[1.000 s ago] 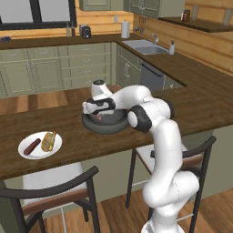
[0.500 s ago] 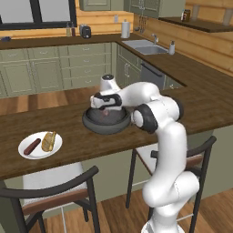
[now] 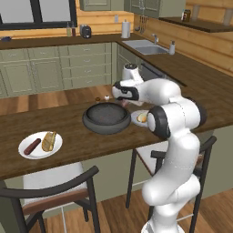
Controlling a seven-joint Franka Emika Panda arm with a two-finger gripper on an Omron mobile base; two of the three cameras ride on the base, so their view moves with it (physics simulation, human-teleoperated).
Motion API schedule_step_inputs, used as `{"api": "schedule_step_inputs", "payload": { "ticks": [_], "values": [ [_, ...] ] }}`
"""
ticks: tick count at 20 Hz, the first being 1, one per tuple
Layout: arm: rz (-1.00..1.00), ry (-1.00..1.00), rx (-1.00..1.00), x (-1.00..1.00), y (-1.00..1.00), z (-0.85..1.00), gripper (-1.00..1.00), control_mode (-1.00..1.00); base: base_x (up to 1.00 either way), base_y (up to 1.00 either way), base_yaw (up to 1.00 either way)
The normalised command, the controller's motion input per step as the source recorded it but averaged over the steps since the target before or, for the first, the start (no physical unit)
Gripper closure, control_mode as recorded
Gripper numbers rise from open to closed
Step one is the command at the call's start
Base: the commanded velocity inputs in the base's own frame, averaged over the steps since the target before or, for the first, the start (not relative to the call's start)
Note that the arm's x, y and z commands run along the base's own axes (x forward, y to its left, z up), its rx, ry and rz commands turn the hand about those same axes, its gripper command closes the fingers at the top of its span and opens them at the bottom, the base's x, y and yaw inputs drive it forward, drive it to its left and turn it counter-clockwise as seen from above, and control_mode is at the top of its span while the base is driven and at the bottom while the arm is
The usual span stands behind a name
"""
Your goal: Place one bun and one sausage from the bowl on each plate.
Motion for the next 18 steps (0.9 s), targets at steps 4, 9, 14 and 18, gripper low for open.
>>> {"api": "schedule_step_inputs", "payload": {
  "ticks": [4,9,14,18],
  "values": [
    [-0.49,0.22,-0.05,0.00,-1.00,-0.36,1.00,-1.00,0.00,0.00,0.00],
    [-0.09,0.02,0.00,0.09,-0.51,-0.19,1.00,-1.00,0.00,0.00,0.00],
    [0.00,-0.01,0.00,0.23,0.00,-0.42,1.00,-1.00,0.00,0.00,0.00],
    [0.00,-0.02,0.00,0.29,-0.05,-0.40,1.00,-1.00,0.00,0.00,0.00]
  ]
}}
